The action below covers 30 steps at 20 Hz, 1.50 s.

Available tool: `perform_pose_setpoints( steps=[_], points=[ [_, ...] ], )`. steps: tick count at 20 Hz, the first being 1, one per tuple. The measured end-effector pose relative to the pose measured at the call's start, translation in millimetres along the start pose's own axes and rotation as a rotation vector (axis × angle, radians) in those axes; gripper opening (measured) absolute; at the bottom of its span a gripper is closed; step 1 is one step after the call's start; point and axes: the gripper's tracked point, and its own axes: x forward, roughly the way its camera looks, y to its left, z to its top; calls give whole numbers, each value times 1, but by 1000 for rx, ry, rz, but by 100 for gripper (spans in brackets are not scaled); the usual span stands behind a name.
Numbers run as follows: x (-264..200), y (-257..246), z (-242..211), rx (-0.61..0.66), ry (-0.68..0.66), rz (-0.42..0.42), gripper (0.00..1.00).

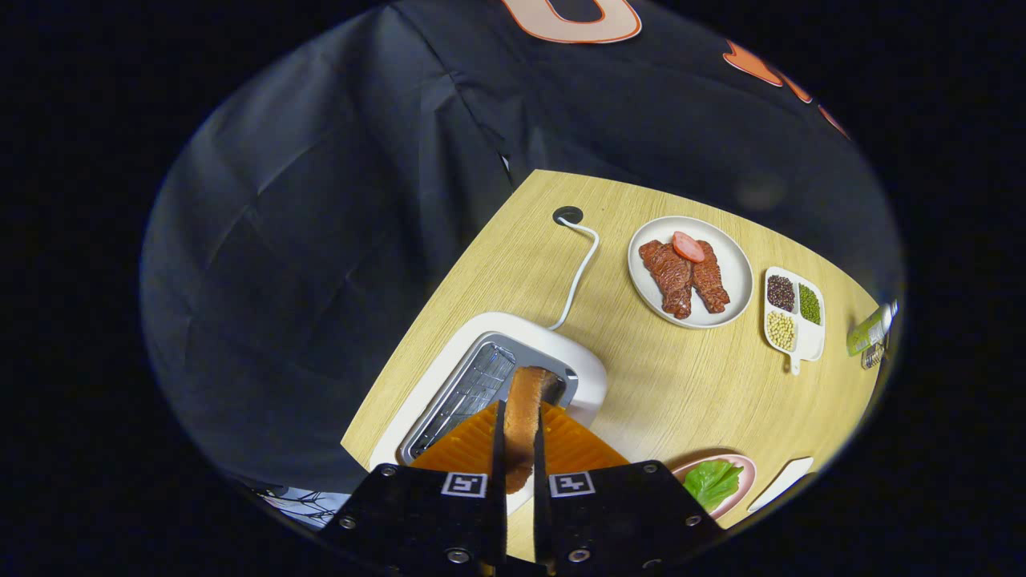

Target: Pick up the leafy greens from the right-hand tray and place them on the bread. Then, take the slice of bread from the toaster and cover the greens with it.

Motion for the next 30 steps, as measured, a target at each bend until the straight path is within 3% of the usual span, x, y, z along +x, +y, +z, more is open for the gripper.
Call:
perform_pose_setpoints(
  steps=[21, 30],
  points=[
    [-103, -25, -5, 93, -253, 265, 14],
    [-115, -72, -35, 170, -280, 277, 13]
  ],
)
